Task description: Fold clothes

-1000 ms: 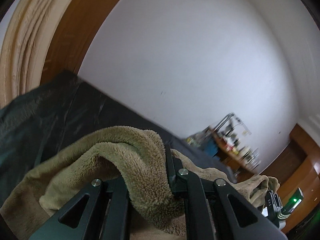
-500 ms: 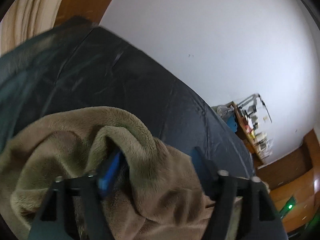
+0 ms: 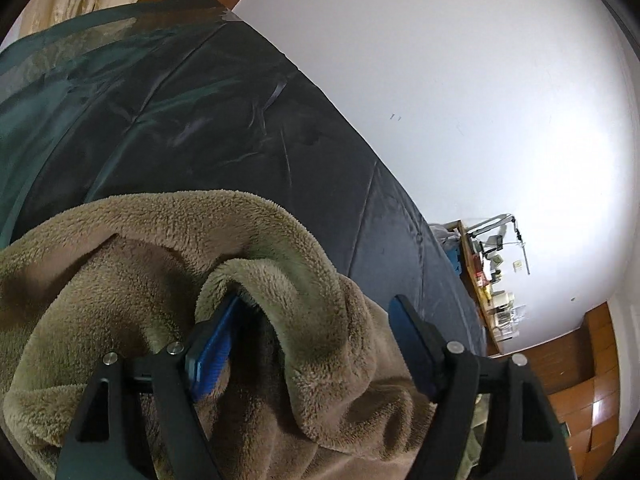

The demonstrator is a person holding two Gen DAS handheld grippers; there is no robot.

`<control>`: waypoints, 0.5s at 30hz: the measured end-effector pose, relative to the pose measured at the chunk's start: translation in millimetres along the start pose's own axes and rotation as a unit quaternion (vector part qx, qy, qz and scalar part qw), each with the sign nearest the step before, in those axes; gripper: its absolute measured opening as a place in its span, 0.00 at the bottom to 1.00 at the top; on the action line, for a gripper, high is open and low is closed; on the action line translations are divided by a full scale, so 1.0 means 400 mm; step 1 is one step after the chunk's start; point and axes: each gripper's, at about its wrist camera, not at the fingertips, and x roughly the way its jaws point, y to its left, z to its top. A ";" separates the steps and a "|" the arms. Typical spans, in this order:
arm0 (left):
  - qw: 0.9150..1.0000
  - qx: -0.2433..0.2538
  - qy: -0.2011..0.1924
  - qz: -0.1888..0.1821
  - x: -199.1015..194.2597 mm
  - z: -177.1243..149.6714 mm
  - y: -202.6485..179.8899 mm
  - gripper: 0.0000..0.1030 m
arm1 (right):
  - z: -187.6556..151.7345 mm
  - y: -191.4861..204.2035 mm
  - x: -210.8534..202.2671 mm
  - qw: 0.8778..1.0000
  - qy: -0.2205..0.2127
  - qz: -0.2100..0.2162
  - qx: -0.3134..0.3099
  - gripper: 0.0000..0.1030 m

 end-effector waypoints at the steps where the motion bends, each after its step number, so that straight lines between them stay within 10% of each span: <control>1: 1.000 -0.005 0.004 -0.001 -0.003 -0.002 0.003 0.77 | 0.007 0.016 -0.020 1.000 -0.004 0.014 -0.004 0.65; 8: 0.999 -0.033 0.021 -0.017 -0.087 -0.020 0.027 0.77 | 0.060 0.158 -0.107 0.980 0.038 0.194 0.001 0.65; 15: 0.999 -0.028 -0.007 0.023 -0.204 -0.016 0.102 0.78 | 0.022 0.336 -0.007 0.957 0.131 0.260 -0.007 0.65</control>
